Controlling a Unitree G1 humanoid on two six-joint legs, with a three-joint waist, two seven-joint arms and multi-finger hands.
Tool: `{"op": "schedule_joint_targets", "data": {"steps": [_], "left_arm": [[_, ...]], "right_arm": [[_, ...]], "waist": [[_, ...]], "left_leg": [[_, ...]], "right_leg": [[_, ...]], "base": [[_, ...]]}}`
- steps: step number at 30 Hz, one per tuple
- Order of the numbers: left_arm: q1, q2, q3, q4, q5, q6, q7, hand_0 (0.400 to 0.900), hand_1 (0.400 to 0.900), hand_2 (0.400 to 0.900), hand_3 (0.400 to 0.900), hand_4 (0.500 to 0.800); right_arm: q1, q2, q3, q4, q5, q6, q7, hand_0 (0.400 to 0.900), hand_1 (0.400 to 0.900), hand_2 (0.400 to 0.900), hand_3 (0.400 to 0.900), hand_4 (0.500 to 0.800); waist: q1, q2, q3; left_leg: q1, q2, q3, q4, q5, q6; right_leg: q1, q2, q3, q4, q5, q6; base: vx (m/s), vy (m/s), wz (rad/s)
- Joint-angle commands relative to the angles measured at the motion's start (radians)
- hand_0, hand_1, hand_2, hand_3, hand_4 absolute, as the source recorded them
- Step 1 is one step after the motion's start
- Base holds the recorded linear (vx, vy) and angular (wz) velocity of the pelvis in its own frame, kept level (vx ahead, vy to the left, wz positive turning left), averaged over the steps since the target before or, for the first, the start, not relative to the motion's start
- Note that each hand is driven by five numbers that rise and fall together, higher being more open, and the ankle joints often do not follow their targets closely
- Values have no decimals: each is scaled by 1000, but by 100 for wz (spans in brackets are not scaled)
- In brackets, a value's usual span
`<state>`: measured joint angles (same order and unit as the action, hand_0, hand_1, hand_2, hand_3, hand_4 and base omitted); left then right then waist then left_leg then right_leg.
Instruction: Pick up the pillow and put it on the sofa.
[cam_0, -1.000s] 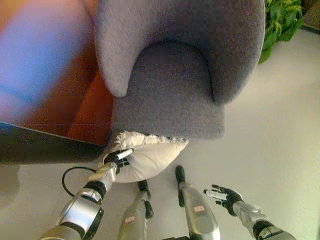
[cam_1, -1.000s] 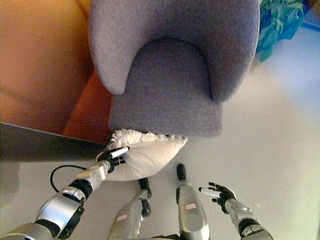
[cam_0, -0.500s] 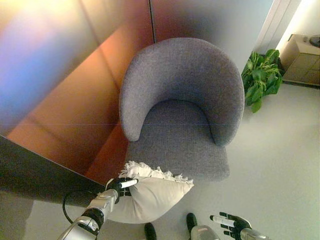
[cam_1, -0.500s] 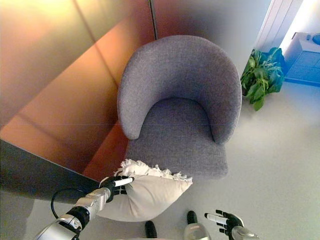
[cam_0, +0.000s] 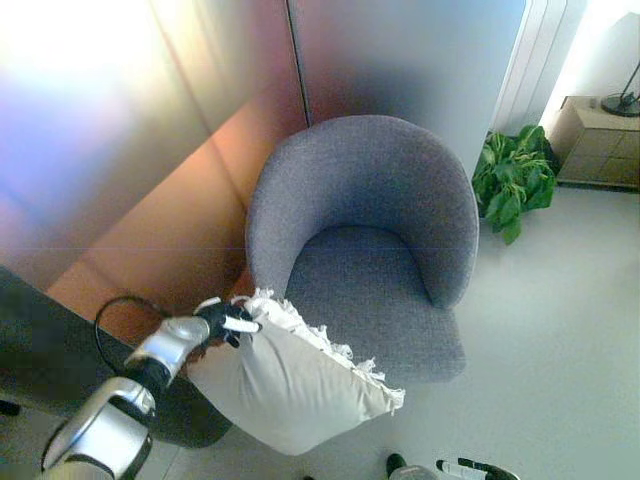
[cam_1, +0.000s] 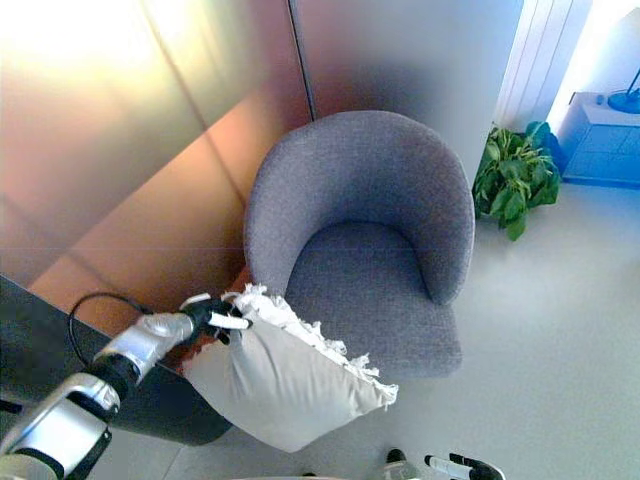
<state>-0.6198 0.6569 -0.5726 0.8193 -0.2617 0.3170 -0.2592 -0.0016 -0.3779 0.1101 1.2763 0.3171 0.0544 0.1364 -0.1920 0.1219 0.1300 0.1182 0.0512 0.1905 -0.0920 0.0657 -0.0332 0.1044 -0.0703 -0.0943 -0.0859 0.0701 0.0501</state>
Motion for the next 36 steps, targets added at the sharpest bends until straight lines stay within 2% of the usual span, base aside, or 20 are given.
{"op": "schedule_joint_targets", "data": {"steps": [1,8,13,21,31,32,33,34,35,36], "left_arm": [[-354,121,1,-2,20,-44,-22,400,400,400,400,500],[-523,179,-66,11,-4,-36,-6,400,400,400,400,500],[-593,195,-90,28,-14,-3,-7,400,400,400,400,500],[-619,161,-101,80,-14,5,-5,400,400,400,400,500],[-614,126,-74,144,-28,-5,66,400,400,400,400,500],[-615,121,-73,150,-31,1,62,414,414,414,414,508],[-612,116,-70,151,-27,6,65,555,555,555,555,593],[-610,113,-69,153,-24,11,67,555,555,555,555,593],[-606,109,-69,154,-22,14,74,900,900,900,900,800],[-606,108,-69,156,-23,16,76,900,900,900,900,800]], "right_arm": [[-14,-25,-8,48,67,-14,-13,900,900,900,900,800],[-13,-15,-26,72,121,-5,-25,900,900,900,900,800],[0,-4,-40,85,158,0,-33,900,900,900,900,800],[28,16,-46,89,178,7,-27,900,900,900,900,800],[105,23,-49,91,162,-27,2,900,900,900,900,800],[112,20,-47,93,158,-33,9,900,900,900,900,800],[118,19,-51,95,151,-37,17,900,900,900,900,800],[120,18,-52,94,147,-38,19,900,900,900,900,800],[125,19,-48,90,146,-39,22,900,900,900,900,800],[127,19,-46,88,145,-41,22,900,900,900,900,800]], "waist": [[-22,-5,-91],[-34,8,-109],[-49,14,-115],[-91,24,-124],[-168,40,-108],[-175,42,-104],[-182,44,-102],[-184,45,-101],[-187,47,-100],[-187,47,-101]], "left_leg": [[51,-87,47,36,-118,1],[58,-86,57,33,-118,0],[61,-83,67,31,-118,1],[64,-76,99,27,-117,0],[52,-73,151,36,-120,3],[51,-74,155,35,-121,4],[50,-74,159,36,-121,5],[49,-75,159,35,-122,6],[48,-77,160,35,-121,7],[48,-78,160,34,-121,7]], "right_leg": [[-10,-6,2,42,-41,77],[-11,-4,12,36,-33,87],[-17,4,25,34,-28,92],[-32,20,67,21,-15,98],[-71,40,131,19,-3,101],[-73,41,137,19,-4,102],[-74,42,142,20,-4,102],[-76,42,145,19,-4,102],[-78,43,149,19,-4,103],[-78,43,149,18,-4,103]], "base": [[32,-30,-2],[24,-33,-4],[25,-60,-12],[51,-80,-21],[47,-65,-22],[38,-23,-16],[32,-19,-14],[25,-18,-12],[13,-10,-8],[19,-10,-6]]}}
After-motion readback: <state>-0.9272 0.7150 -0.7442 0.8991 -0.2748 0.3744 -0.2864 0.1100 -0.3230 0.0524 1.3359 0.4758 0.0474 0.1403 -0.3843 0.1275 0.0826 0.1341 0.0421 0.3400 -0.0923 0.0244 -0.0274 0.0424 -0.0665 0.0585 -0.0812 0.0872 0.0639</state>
